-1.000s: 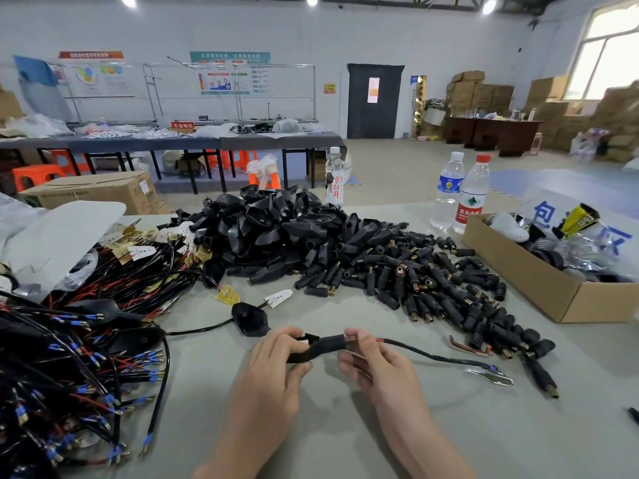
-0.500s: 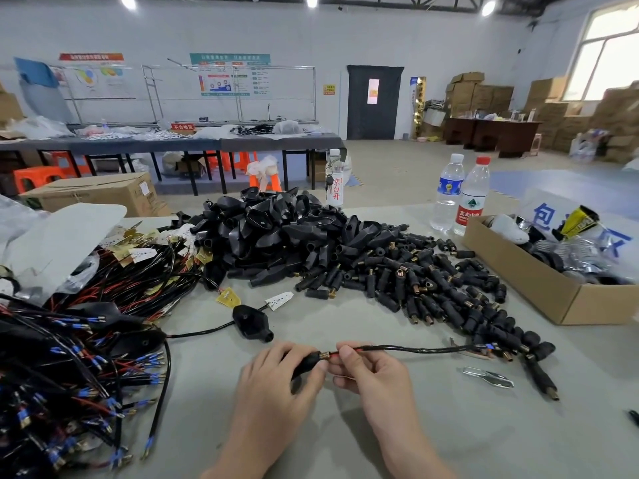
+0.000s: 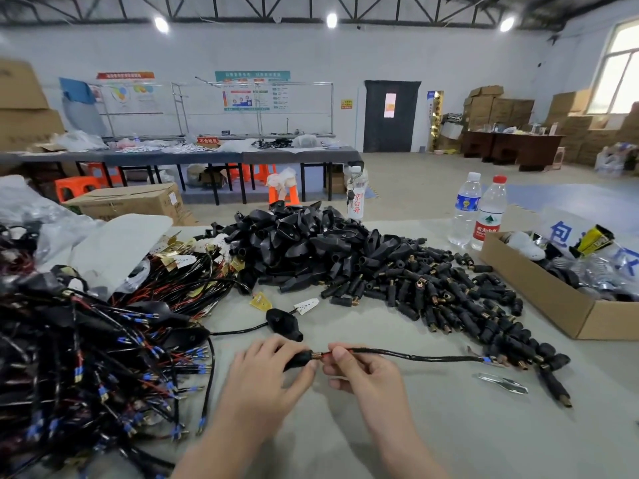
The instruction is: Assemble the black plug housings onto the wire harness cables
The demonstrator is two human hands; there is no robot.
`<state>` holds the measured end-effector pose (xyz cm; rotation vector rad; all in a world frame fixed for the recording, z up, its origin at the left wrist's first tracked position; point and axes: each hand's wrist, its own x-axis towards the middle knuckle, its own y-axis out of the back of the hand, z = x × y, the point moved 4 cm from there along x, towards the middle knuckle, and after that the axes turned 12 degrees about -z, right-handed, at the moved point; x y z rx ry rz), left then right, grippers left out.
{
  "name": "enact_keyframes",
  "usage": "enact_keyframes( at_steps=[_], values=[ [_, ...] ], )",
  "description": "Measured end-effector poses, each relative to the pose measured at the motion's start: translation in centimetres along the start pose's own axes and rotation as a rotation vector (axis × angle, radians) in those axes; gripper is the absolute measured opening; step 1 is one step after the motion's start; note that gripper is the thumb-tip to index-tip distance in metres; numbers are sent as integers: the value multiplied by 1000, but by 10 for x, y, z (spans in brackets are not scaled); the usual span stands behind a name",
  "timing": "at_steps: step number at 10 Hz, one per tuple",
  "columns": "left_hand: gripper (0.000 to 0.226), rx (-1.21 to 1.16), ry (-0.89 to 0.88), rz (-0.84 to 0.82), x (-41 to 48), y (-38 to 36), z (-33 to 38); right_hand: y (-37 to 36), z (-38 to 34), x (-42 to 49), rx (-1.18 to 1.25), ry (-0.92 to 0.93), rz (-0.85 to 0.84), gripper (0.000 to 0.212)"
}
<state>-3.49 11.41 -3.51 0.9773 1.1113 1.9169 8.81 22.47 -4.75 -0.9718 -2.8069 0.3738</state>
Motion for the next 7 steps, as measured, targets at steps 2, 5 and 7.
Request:
enact_keyframes(
  at_steps=[2, 5, 7],
  values=[
    [50, 294, -14, 11, -24, 101, -57, -100, -6, 5, 113, 6, -175, 16],
    [54, 768, -1, 52, -31, 266, -147, -228, -36, 15, 170, -92, -512, 18],
    [72, 667, 356, 43, -33, 332, -193, -224, -40, 10, 129, -58, -539, 18]
  ],
)
